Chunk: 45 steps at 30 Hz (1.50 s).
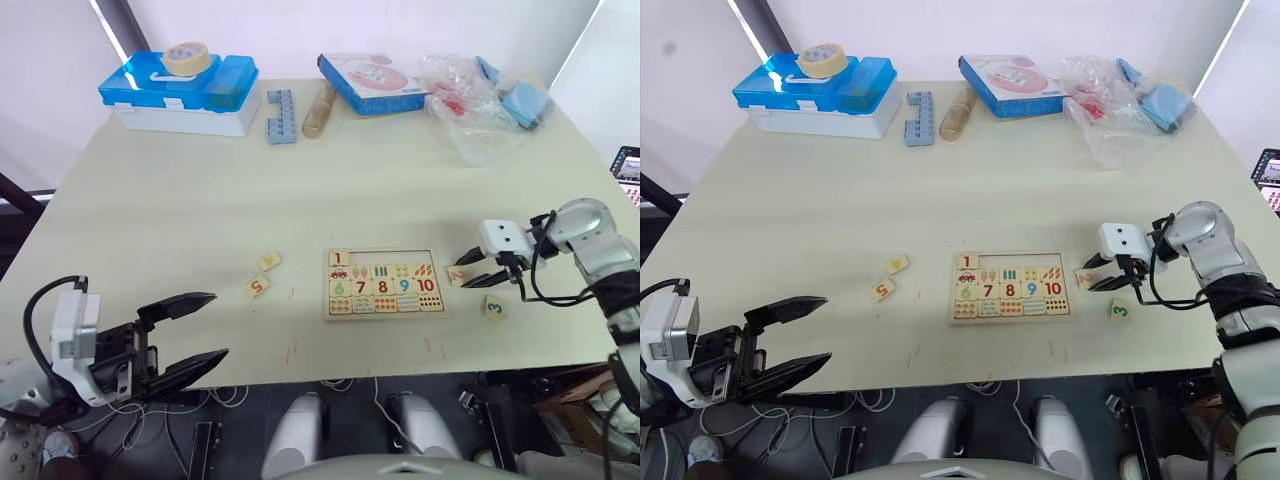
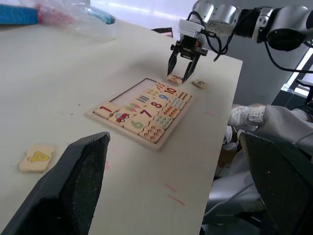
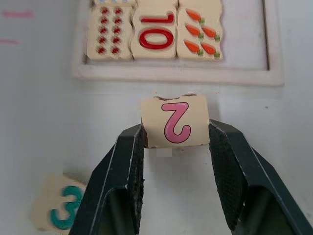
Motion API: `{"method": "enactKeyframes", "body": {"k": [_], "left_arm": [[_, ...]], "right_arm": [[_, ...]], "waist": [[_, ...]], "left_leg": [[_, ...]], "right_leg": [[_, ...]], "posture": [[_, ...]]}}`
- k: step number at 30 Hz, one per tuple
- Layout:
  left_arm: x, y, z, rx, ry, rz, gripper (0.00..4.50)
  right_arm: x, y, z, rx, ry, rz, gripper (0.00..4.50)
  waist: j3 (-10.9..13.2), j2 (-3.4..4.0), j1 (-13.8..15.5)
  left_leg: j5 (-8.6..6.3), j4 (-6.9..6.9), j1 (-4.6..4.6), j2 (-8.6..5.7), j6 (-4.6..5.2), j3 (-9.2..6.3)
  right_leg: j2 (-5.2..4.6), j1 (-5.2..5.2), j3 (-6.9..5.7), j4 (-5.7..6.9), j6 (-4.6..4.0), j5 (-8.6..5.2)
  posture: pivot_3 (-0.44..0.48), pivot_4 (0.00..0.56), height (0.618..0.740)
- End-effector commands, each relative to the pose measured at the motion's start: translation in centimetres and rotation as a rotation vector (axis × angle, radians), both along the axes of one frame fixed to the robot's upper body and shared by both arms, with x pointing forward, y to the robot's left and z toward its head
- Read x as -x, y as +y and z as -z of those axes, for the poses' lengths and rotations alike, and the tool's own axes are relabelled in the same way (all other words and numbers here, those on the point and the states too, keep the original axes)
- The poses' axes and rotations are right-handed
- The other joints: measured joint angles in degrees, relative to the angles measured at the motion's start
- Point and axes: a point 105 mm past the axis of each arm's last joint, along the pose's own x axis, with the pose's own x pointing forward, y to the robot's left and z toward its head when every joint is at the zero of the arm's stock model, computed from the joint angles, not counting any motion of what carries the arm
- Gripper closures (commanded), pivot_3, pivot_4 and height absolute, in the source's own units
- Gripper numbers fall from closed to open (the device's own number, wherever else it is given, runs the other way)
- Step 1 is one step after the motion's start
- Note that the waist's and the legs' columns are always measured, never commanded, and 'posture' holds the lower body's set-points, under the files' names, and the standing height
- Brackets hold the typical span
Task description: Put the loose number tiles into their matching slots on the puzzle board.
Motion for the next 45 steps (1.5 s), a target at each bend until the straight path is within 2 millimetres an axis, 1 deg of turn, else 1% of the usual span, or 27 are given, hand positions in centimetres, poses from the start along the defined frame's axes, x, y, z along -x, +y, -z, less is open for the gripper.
{"method": "enactKeyframes", "body": {"k": [1,3,4,5,7,8,12,14,16,19,21,25,27,29,31,32,35,45], "left_arm": [[0.2,0.0,-1.0,-0.024,-0.050,-0.001,0.00],[0.3,0.0,-1.0,-0.024,-0.049,-0.004,0.00],[0.3,0.0,-1.0,-0.023,-0.048,-0.006,0.00],[0.4,-0.1,-1.0,-0.022,-0.047,-0.007,0.00],[0.4,-0.1,-1.0,-0.020,-0.045,-0.008,0.00],[0.4,-0.2,-1.0,-0.019,-0.045,-0.008,0.00],[0.4,-0.3,-0.9,-0.015,-0.044,-0.009,0.00],[0.4,-0.3,-0.9,-0.010,-0.045,-0.012,0.00],[0.4,-0.3,-0.8,-0.006,-0.043,-0.010,0.00],[0.5,-0.4,-0.7,-0.002,-0.035,-0.005,0.00],[0.3,-0.3,-0.6,0.000,-0.034,-0.007,0.00],[0.0,-0.2,-0.5,0.003,-0.032,-0.005,0.00],[-0.1,-0.4,-0.4,0.005,-0.028,0.006,0.00],[-0.1,-0.6,-0.4,0.008,-0.025,0.018,0.00],[-0.1,-0.7,-0.4,0.011,-0.024,0.024,0.00],[-0.1,-0.7,-0.4,0.012,-0.024,0.026,0.00],[0.0,-0.8,-0.5,0.016,-0.030,0.035,0.00],[0.1,-0.8,-0.7,0.014,-0.049,0.025,0.00]], "right_arm": [[-0.5,-0.8,-0.3,0.046,-0.017,-0.018,3.12],[-0.7,-0.7,-0.4,0.048,-0.019,-0.028,3.12],[-0.7,-0.7,-0.5,0.048,-0.019,-0.033,2.10],[-0.8,-0.7,-0.6,0.044,-0.028,-0.037,1.80],[-0.9,-0.8,-1.0,0.035,-0.050,-0.035,0.79],[-0.9,-1.3,-1.3,0.028,-0.058,-0.019,0.34],[-0.7,-2.4,-2.5,-0.048,-0.046,0.094,0.34],[-0.1,-3.2,-3.1,-0.141,-0.025,0.233,0.34],[1.1,-3.3,-3.5,-0.226,-0.017,0.366,0.34],[2.9,-2.6,-3.6,-0.317,-0.025,0.552,0.34],[4.2,-1.8,-3.6,-0.377,-0.048,0.691,0.34],[5.7,-0.8,-3.0,-0.436,-0.083,0.940,0.34],[6.1,-0.3,-2.5,-0.446,-0.110,1.020,0.34],[6.3,0.6,-2.0,-0.469,-0.115,1.081,0.34],[6.6,1.6,-1.7,-0.488,-0.114,1.105,0.34],[6.5,1.7,-1.6,-0.494,-0.123,1.137,0.34],[6.0,2.0,-1.2,-0.506,-0.135,1.223,0.34],[4.9,2.2,0.4,-0.479,-0.144,1.355,0.34]], "waist": [[0.0,-0.01,0.0],[0.0,-0.01,-0.1],[0.0,-0.01,-0.1],[0.0,0.00,-0.1],[0.0,0.00,-0.1],[0.0,0.00,-0.1],[0.0,0.02,0.0],[0.0,0.02,0.3],[0.0,0.04,0.4],[0.0,0.07,0.7],[0.0,0.12,0.3],[-0.1,0.08,0.1],[-0.1,0.03,0.1],[-0.1,0.06,0.1],[-0.1,0.04,0.1],[-0.1,0.04,0.1],[-0.1,0.05,0.1],[-0.1,0.07,0.0]], "left_leg": [[0.00,0.00,0.01,0.00,0.00,-0.01],[0.00,0.00,0.03,-0.01,0.00,-0.01],[0.00,0.00,0.06,-0.01,0.00,-0.01],[0.00,0.01,0.06,-0.01,0.00,-0.01],[0.00,0.00,0.08,-0.01,0.00,-0.02],[0.00,0.00,0.08,-0.01,0.00,-0.02],[0.00,0.00,0.05,-0.01,0.01,-0.07],[-0.01,-0.01,0.04,-0.02,0.01,-0.15],[-0.01,-0.03,-0.03,-0.04,0.01,-0.32],[-0.02,-0.09,-0.04,-0.04,0.01,-0.40],[-0.02,-0.17,-0.02,-0.03,0.01,-0.41],[-0.01,-0.10,0.09,-0.01,0.02,-0.30],[-0.01,0.01,0.08,0.01,0.02,-0.24],[-0.01,0.14,0.05,0.01,0.02,-0.26],[-0.01,0.16,0.03,-0.01,0.02,-0.23],[-0.01,0.16,0.01,-0.01,0.02,-0.24],[-0.01,0.14,0.00,0.00,0.02,-0.27],[-0.01,0.12,0.01,0.00,0.02,-0.26]], "right_leg": [[-0.01,0.01,0.01,0.00,-0.03,-0.02],[-0.01,0.02,0.02,0.00,-0.03,-0.02],[-0.02,0.03,0.04,0.01,-0.03,-0.01],[-0.02,0.04,0.05,0.02,-0.03,-0.01],[-0.01,0.04,0.06,0.04,-0.04,-0.01],[-0.01,0.04,0.05,0.04,-0.04,-0.01],[-0.03,0.03,0.07,0.03,-0.04,-0.01],[-0.05,0.01,0.09,0.02,-0.04,-0.01],[-0.09,0.00,0.00,0.00,-0.04,-0.01],[-0.11,-0.02,-0.04,0.01,-0.05,-0.02],[-0.10,-0.03,-0.04,0.03,-0.06,-0.03],[-0.03,0.00,0.09,0.11,-0.04,-0.02],[-0.01,0.00,0.10,0.11,0.04,0.03],[-0.01,-0.01,0.08,0.11,0.09,0.05],[-0.03,-0.01,0.11,0.09,0.14,0.08],[-0.03,-0.02,0.10,0.08,0.13,0.08],[-0.02,-0.03,0.08,0.08,0.11,0.08],[-0.01,-0.05,0.08,0.06,0.11,0.08]], "posture": [[0.000,0.150,0.740],[0.000,0.150,0.740],[0.000,0.150,0.740],[0.000,0.150,0.740],[0.000,0.150,0.740],[0.000,0.150,0.740],[0.000,0.150,0.740],[0.000,0.150,0.740],[0.000,0.150,0.740],[0.000,0.150,0.740],[0.000,0.150,0.740],[0.000,0.150,0.740],[0.000,0.150,0.740],[0.000,0.150,0.740],[0.000,0.150,0.740],[0.000,0.150,0.740],[0.000,0.150,0.740],[0.000,0.150,0.740]]}}
